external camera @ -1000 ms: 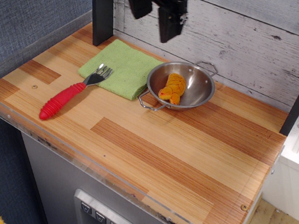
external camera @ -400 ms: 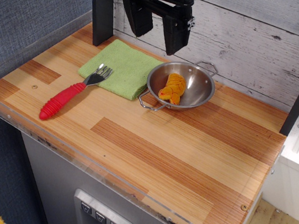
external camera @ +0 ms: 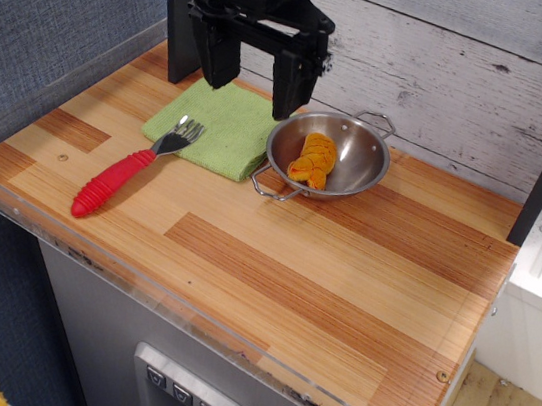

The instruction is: Place the fish in the bowl

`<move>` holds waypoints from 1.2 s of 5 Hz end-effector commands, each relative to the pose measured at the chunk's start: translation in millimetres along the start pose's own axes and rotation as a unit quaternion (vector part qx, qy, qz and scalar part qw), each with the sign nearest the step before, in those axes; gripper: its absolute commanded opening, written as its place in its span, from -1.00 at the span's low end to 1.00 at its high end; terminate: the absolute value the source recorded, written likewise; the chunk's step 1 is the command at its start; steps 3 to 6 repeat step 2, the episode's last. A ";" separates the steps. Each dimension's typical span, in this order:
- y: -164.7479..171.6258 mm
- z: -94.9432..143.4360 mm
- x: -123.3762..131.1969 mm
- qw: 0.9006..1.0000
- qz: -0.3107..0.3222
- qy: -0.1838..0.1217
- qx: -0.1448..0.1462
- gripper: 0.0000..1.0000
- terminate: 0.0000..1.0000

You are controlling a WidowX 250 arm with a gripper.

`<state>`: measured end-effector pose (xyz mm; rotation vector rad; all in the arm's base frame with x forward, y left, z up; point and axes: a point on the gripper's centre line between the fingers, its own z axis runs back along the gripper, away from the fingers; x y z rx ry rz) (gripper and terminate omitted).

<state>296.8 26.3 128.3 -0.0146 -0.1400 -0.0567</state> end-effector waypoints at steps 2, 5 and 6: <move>8.6 19.5 -0.4 0.989 -0.112 0.000 -0.094 1.00 1.00; 8.6 19.5 -0.4 0.989 -0.112 0.000 -0.094 1.00 1.00; 8.6 19.5 -0.4 0.989 -0.112 0.000 -0.094 1.00 1.00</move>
